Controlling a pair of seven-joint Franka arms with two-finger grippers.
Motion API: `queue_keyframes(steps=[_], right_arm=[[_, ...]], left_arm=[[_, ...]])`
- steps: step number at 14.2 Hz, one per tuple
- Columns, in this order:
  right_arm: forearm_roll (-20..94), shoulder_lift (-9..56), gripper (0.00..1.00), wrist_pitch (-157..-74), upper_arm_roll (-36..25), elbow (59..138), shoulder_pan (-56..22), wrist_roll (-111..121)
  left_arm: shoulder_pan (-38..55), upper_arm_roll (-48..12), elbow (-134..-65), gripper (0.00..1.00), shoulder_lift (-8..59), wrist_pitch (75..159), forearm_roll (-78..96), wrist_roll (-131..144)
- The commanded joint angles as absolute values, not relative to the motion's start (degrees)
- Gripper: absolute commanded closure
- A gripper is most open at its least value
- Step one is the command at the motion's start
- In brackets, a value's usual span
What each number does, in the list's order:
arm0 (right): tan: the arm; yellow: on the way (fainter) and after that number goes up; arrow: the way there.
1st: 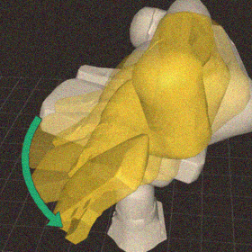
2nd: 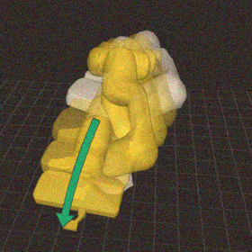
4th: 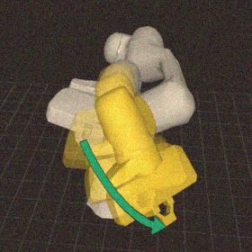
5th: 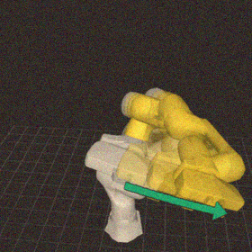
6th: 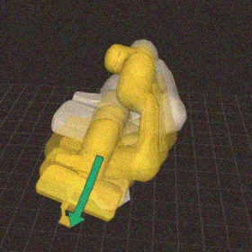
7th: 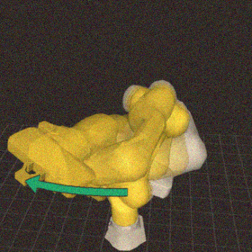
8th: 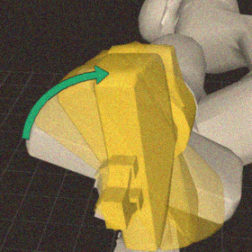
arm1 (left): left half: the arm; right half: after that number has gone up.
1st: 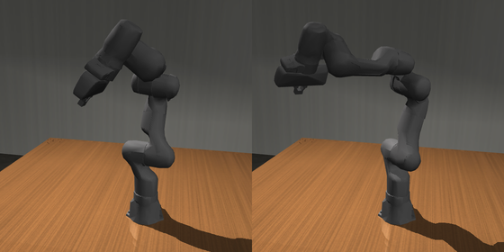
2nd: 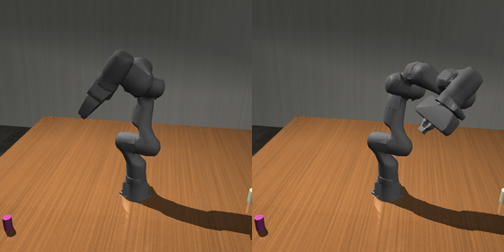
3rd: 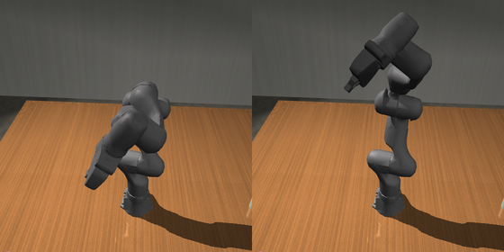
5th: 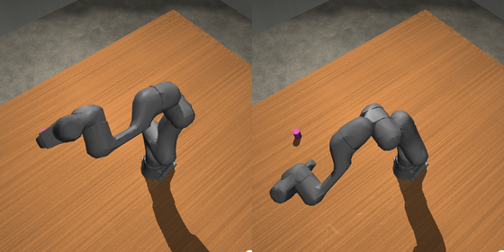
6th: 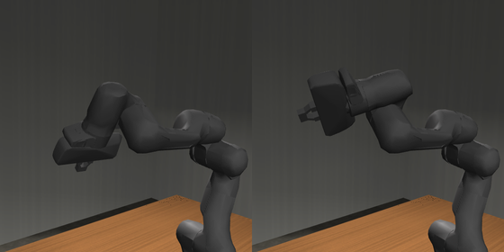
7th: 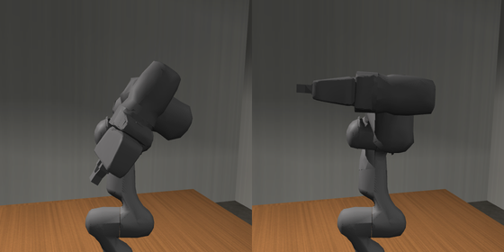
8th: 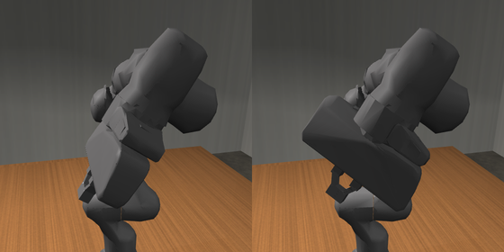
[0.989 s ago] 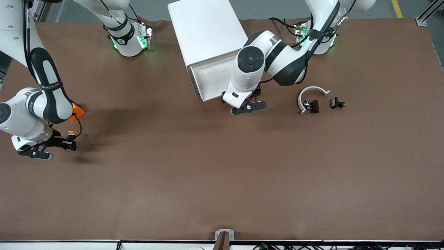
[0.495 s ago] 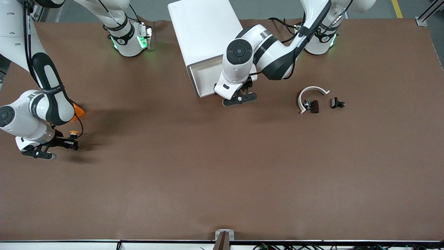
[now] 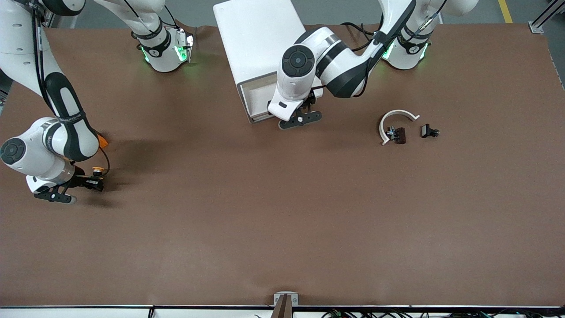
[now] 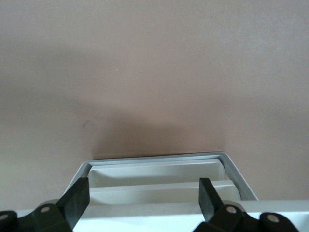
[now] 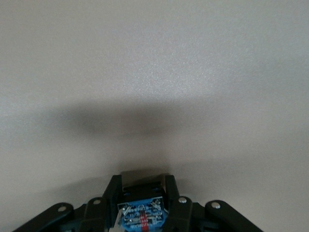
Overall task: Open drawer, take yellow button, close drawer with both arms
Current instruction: 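Set the button beside the orange block while the left gripper shuts the drawer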
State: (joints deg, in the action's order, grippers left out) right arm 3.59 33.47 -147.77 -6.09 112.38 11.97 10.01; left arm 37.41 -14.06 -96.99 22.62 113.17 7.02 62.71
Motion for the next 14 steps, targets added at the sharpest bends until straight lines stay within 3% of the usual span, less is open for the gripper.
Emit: queue_keyframes(steps=[1, 2, 5, 10, 14], right_arm=[[4.22, 34.45, 0.2, -147.66, -5.01, 111.18, 13.1, 10.19], [4.22, 34.37, 0.0, -147.13, -5.01, 110.92, 13.18, 10.11], [4.22, 32.97, 0.0, -142.58, -4.92, 109.43, 12.22, 10.2], [4.04, 29.37, 0.0, -121.51, -5.01, 99.33, 12.39, 10.37], [3.78, 22.87, 0.0, -105.5, -5.01, 92.56, 12.48, 10.37]], left_arm=[[39.55, -14.5, -97.82, 0.0, 22.59, 113.91, 8.79, 65.21], [39.99, -14.5, -97.74, 0.0, 22.67, 113.91, 8.79, 65.82], [41.66, -14.59, -97.73, 0.0, 22.76, 113.91, 9.22, 68.19], [42.98, -14.59, -97.73, 0.0, 23.73, 113.73, 15.63, 69.96], [42.98, -14.59, -97.65, 0.0, 25.22, 113.64, 20.56, 70.05]])
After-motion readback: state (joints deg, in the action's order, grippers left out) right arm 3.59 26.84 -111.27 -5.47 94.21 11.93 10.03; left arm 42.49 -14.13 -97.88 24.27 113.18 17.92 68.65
